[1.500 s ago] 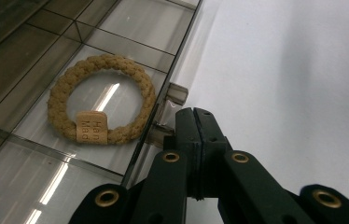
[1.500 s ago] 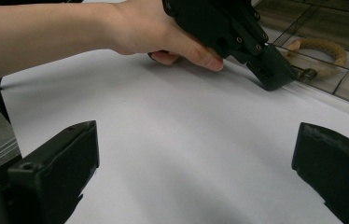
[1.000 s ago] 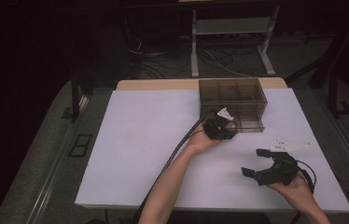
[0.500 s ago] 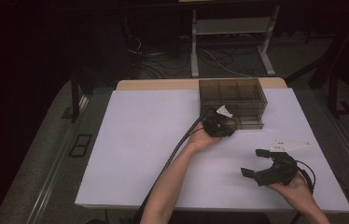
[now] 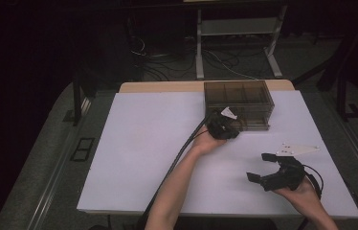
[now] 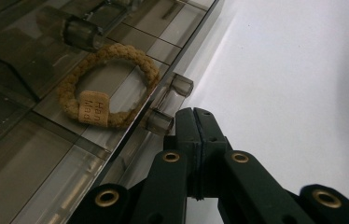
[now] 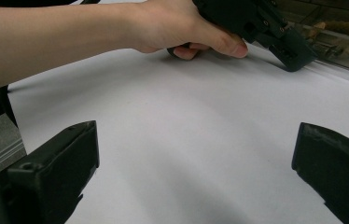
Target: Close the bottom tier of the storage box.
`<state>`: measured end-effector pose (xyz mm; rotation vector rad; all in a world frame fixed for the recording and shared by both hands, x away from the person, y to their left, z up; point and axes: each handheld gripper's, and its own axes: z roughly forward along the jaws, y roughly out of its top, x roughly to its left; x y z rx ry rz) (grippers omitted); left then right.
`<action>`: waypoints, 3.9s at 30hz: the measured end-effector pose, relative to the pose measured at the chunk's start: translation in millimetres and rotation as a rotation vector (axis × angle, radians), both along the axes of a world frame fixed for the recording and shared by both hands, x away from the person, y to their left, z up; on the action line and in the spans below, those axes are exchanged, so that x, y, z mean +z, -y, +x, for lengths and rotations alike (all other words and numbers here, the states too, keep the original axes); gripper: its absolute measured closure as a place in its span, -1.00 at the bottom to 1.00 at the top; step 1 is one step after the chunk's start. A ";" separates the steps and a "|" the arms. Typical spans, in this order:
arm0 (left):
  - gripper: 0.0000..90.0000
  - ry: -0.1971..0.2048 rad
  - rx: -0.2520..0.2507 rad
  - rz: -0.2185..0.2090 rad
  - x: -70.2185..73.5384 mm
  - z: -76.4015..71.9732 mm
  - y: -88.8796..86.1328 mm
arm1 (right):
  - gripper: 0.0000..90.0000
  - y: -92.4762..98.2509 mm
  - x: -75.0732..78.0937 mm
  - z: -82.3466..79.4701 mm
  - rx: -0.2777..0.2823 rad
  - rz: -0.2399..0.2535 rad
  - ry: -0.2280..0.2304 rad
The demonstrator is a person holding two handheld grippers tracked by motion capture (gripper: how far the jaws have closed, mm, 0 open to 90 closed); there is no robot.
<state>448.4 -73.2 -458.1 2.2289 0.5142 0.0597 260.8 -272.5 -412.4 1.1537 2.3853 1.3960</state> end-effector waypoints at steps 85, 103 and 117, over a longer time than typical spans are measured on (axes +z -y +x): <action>-0.51 -0.015 0.010 -0.103 61.7 -39.7 -42.7 | -1.00 -4.7 -0.4 2.9 0.004 -0.006 0.000; -1.00 -0.029 0.014 -0.102 82.6 -58.5 -73.8 | -1.00 -4.8 -0.1 2.2 0.006 -0.005 0.001; -1.00 -0.001 0.054 -0.136 90.6 -72.7 -109.9 | -1.00 -6.6 0.2 1.3 0.006 -0.005 0.005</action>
